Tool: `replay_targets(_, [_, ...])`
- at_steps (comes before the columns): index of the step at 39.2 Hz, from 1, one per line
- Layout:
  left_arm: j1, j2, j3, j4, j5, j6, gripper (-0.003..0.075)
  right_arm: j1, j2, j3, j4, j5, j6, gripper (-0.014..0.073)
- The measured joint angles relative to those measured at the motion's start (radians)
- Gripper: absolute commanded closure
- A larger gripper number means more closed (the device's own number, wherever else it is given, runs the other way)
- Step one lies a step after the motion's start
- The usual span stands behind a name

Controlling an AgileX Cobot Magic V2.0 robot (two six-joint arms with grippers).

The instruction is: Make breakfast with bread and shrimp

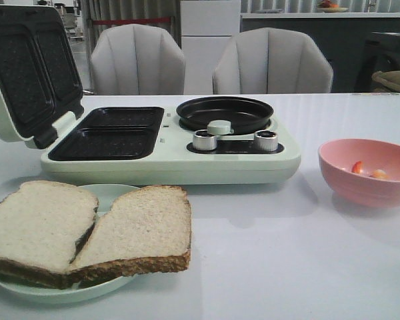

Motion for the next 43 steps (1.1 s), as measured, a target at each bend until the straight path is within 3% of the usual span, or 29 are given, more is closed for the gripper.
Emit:
replay_targets(31, [0.029,0.363,-0.01,0.242,-0.19,0.0,0.0141,0.0,0.0,0.0,0.0,0.0,0.0,0.0452])
replay_targets(34, [0.043,0.375,-0.016,0.27,-0.191,0.0,0.0179,0.0,0.0,0.0,0.0,0.0,0.0,0.0452])
replay_targets(43, [0.087,0.391,-0.025,0.306,-0.235,0.0,0.0412,0.0,0.0,0.0,0.0,0.0,0.0,0.0452])
